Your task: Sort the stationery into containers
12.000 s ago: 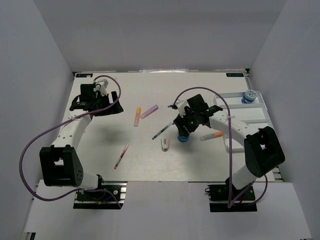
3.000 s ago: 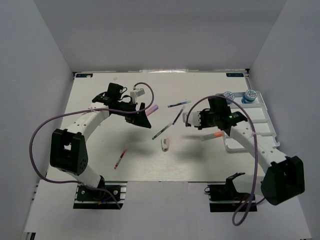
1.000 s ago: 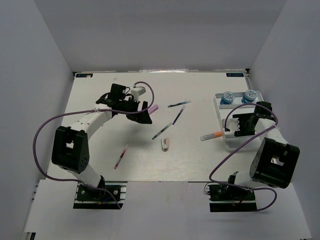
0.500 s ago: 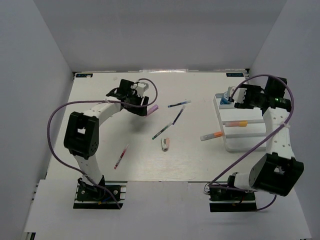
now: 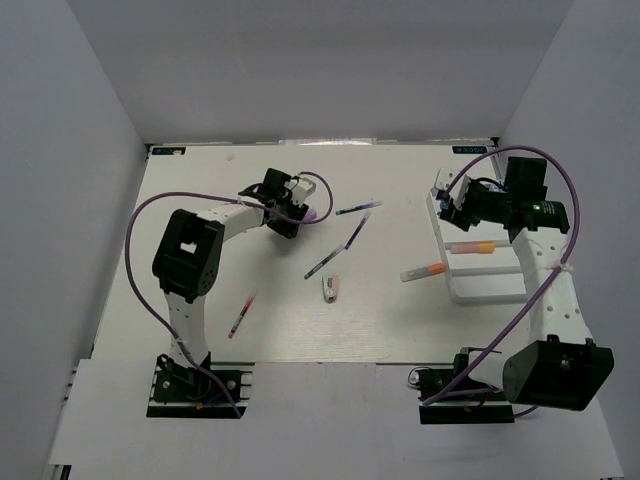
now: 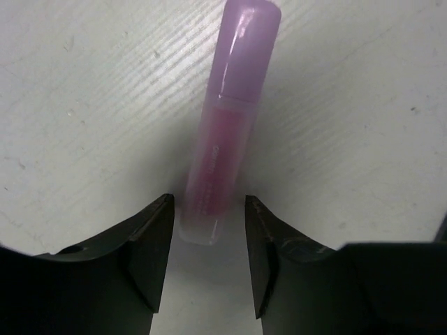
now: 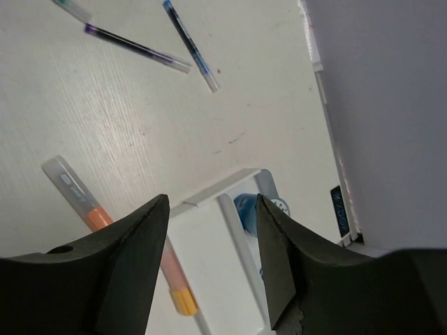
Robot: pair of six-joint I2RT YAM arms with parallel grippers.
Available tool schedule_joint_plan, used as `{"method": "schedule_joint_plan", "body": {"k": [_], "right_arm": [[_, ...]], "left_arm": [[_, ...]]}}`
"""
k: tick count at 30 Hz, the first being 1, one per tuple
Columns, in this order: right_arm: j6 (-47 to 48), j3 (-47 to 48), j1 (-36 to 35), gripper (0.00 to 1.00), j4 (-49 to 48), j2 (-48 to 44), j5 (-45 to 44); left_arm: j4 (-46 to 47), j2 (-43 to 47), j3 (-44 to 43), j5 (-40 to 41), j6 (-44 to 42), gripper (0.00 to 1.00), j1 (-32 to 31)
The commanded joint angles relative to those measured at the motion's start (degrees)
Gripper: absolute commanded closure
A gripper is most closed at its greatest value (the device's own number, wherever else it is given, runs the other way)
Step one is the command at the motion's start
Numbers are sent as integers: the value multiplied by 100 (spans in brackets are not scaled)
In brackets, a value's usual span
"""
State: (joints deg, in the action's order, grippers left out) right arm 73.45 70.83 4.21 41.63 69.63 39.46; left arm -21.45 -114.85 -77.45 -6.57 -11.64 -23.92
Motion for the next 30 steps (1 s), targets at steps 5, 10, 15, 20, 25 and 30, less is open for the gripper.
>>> {"method": "schedule_joint_plan", "body": {"k": [5,10,15,20,25,30], "right_arm": [[-463,186,-218,42,162,-273,527],[-437,-51,-394,40,-66,-528,606],[-973,-8,-666,28,-375,-591,702],[72,-147,-1342,40,-180,-581,739],[872,-456,-2318,42,-567,-582,309],[952,-70,-3408,45,-629,67,-350]], "left_arm": [[273,-169,-174,314,-146,55,-69],[11,-109,-235,35,29,76,-16],[-411,611,-279,-1213,592,88,125],[-1000,1297,-340,-3213,1084,93,125],[-1651,1465,-262,-4537,1102,97,54],[-1809,1711,11,-5082,1305,100,54]]}}
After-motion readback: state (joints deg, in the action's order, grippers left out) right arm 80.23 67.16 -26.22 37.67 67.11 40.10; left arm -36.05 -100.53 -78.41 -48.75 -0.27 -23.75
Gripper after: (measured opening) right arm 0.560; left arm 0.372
